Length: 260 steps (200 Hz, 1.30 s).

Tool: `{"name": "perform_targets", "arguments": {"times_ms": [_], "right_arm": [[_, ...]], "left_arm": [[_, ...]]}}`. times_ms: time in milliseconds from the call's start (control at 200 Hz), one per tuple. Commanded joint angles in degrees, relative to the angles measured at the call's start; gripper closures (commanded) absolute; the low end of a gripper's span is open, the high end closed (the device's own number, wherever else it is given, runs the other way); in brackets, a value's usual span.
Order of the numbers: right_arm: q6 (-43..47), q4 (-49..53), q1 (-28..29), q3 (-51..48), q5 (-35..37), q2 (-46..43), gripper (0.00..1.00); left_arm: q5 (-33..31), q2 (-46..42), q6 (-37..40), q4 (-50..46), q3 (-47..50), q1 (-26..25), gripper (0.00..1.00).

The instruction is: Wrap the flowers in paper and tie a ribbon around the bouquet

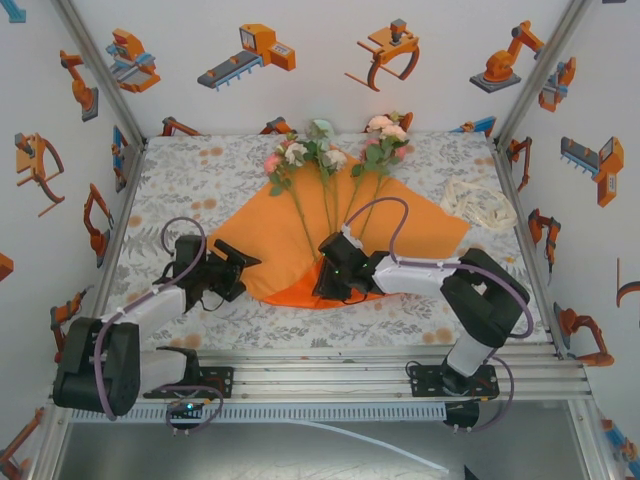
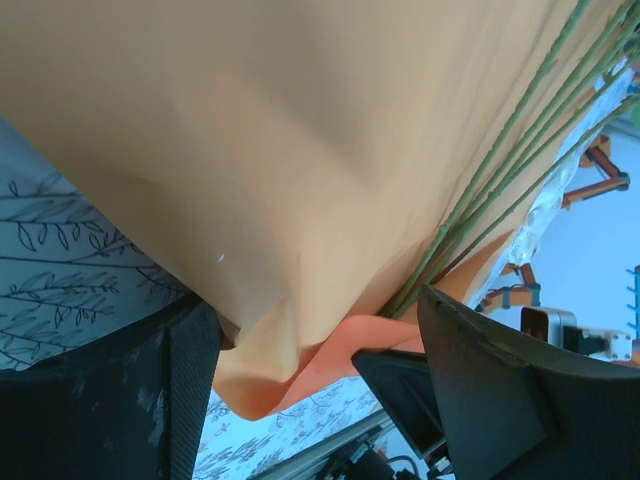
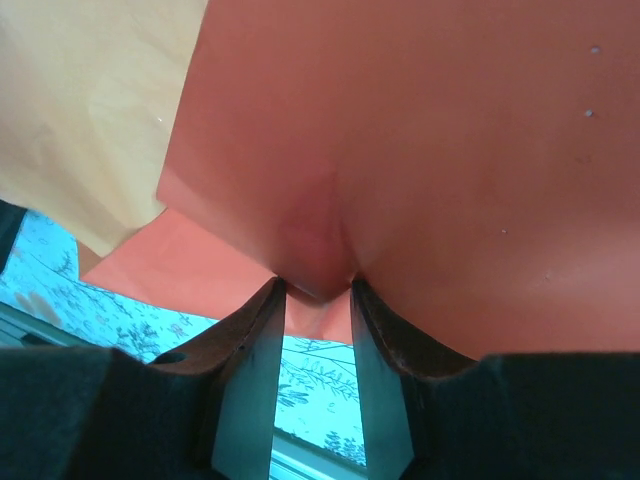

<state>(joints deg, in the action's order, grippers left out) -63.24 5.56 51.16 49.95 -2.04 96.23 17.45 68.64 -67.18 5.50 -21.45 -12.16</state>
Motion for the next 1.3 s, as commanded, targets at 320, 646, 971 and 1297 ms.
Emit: {"name": "perform_targets", "arguments": {"times_ms": [320, 646, 971, 1297], "right_arm": [[-1.42, 3.04, 2.09, -0.66, -2.44, -5.87, 0.60], [-1.89, -0.60, 2.15, -0.69, -1.62, 0.59, 0.78], [-0.41, 1.32, 2.19, -1.38, 0.02, 2.65, 0.86], [2.80, 1.52, 2.10, -0.35, -1.52, -0.35, 0.69]], "left_arm": [[-13.26, -8.56, 6.43, -15.36, 1.40, -4.45, 0.32], [-8.24, -2.20, 7.15, -8.92, -0.96, -4.91, 0.64], [-5.35, -13.40, 9.80, -16.72, -3.68, -5.75, 1.00], [-2.93, -6.50, 20.06, -12.73, -18.54, -16.62, 1.00]]}}
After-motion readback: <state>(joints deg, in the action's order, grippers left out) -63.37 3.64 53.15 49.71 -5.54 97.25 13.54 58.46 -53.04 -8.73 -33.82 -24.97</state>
